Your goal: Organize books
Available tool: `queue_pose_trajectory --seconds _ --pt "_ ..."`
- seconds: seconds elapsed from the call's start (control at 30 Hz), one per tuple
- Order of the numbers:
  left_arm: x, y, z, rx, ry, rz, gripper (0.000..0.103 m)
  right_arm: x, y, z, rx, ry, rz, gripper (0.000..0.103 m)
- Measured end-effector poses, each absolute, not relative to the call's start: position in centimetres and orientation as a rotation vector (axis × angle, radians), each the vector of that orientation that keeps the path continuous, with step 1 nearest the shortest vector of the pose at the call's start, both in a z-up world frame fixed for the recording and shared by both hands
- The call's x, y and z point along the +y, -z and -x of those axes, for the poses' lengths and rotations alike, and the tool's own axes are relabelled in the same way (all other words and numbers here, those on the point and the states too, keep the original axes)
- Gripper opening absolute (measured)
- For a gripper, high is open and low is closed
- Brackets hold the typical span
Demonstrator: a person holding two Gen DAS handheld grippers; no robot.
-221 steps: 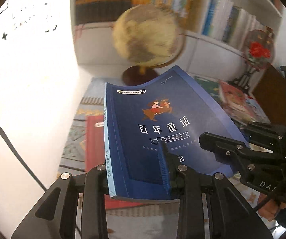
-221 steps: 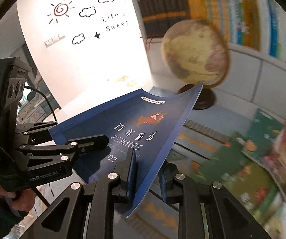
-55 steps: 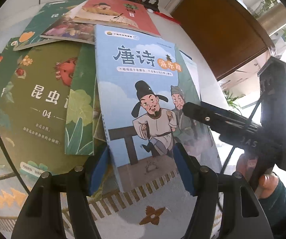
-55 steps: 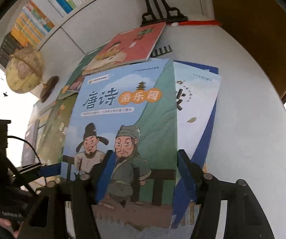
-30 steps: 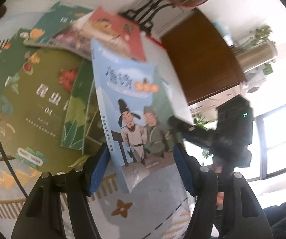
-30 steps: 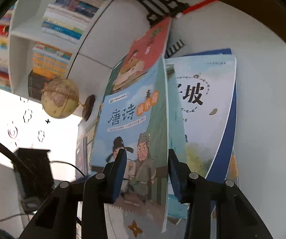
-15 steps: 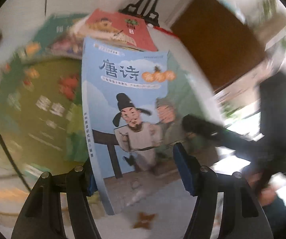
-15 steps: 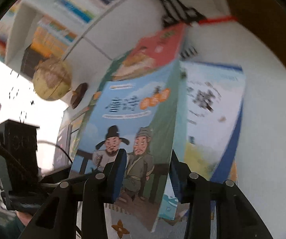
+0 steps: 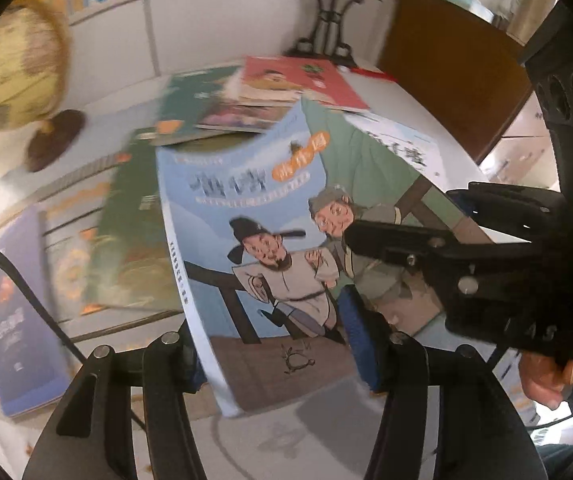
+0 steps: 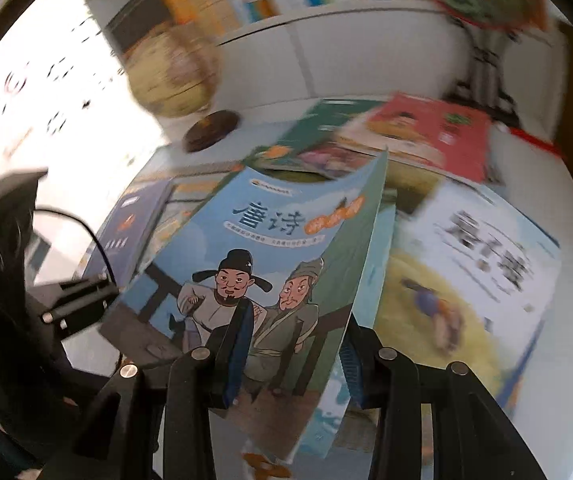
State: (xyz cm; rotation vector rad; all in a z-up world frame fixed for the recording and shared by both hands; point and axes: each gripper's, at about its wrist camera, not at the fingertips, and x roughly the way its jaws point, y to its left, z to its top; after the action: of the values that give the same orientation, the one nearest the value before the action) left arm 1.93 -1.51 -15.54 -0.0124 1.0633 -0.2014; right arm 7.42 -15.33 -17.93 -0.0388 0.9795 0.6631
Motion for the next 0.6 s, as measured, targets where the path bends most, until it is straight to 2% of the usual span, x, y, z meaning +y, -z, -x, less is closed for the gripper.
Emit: queue_pose_trajectory --seconds 0.6 --pt "14.5 10.3 3.1 0.918 0.046 0.089 0.052 1.3 12.0 -2.8 0.831 -0.835 0.143 0.039"
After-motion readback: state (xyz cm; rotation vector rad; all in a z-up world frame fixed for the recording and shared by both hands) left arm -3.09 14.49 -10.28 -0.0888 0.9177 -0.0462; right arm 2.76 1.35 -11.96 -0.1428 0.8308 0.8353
